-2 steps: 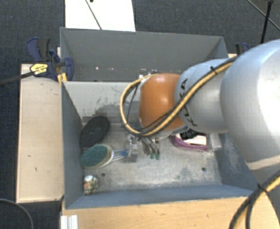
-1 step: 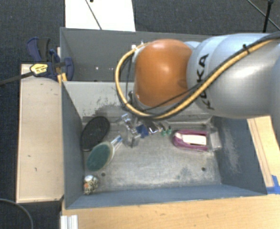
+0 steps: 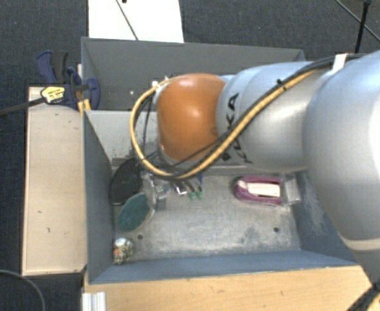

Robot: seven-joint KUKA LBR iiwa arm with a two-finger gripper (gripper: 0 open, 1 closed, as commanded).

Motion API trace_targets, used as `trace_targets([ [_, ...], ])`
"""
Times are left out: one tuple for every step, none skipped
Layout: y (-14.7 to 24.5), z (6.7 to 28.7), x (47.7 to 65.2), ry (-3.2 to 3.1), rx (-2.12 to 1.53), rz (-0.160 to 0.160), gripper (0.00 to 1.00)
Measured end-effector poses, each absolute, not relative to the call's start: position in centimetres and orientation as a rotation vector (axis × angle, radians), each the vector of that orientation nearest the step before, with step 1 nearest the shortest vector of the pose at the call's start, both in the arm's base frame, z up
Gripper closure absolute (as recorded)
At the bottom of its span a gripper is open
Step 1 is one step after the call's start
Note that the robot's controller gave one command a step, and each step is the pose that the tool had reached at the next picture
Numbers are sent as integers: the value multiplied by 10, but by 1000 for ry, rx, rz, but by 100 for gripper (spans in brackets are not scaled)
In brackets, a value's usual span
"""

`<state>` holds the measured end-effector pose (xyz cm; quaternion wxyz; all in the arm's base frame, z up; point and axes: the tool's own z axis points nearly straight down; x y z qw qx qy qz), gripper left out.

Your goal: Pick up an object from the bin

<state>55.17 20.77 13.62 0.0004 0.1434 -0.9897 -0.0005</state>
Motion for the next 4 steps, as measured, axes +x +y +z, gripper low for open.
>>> trace_targets([
  [217,158,517,-3011,892,0,100],
  [194,147,587,-2832,1373,1,100],
  [206,175,562,-2860,1310,-3,100],
  [205,173,563,-2861,1303,-2,0],
])
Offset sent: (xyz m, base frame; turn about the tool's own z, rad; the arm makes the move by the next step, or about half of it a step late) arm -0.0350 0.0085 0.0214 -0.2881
